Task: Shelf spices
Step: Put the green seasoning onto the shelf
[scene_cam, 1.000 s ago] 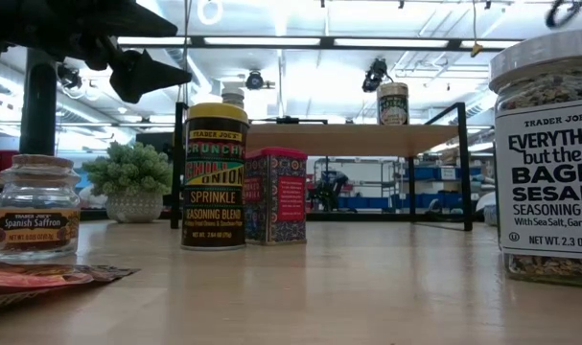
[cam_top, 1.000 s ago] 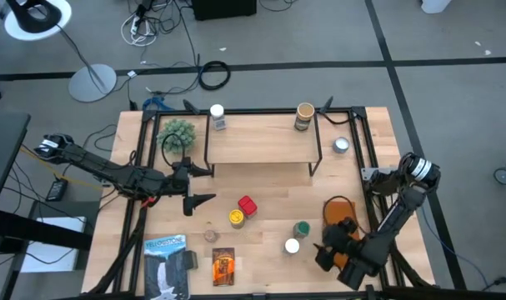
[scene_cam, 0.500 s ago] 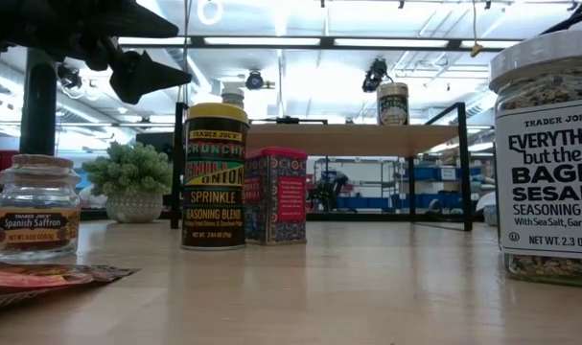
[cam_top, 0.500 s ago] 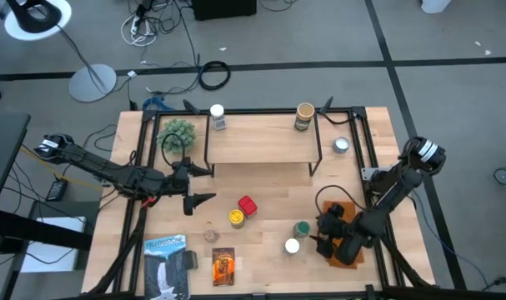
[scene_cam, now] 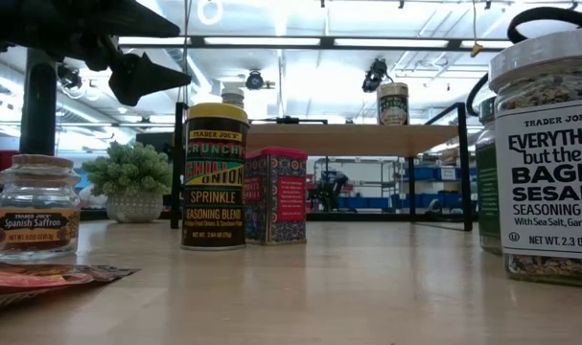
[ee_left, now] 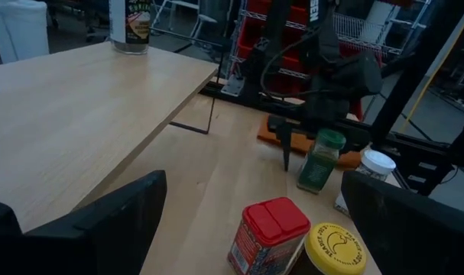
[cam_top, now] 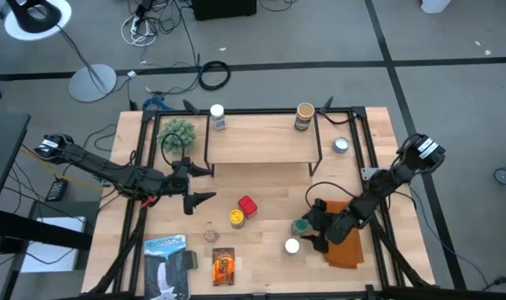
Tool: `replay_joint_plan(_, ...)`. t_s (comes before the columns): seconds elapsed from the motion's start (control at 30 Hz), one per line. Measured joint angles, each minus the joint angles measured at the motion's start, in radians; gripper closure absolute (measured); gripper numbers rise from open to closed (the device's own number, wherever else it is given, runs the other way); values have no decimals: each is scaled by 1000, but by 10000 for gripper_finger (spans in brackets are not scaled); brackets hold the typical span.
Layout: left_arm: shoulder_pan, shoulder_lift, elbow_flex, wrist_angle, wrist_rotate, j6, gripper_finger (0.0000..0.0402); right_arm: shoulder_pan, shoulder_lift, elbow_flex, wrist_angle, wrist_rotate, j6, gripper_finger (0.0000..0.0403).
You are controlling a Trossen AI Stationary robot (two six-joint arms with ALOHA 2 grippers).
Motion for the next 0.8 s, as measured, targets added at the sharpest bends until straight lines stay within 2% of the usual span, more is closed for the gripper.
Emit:
replay_joint_plan(0.23, 0, 0, 0, 0, 0, 0, 3, -11, 4, -7, 67, -21, -31, 56)
replay_joint_plan(0.43, 0, 0, 0, 0, 0, 0, 3, -17, 4, -6, 157, -19, 72, 56)
replay_joint_plan(0.8, 0, 0, 0, 1, 1, 1, 3, -19, 4, -5, 235, -17, 66, 56)
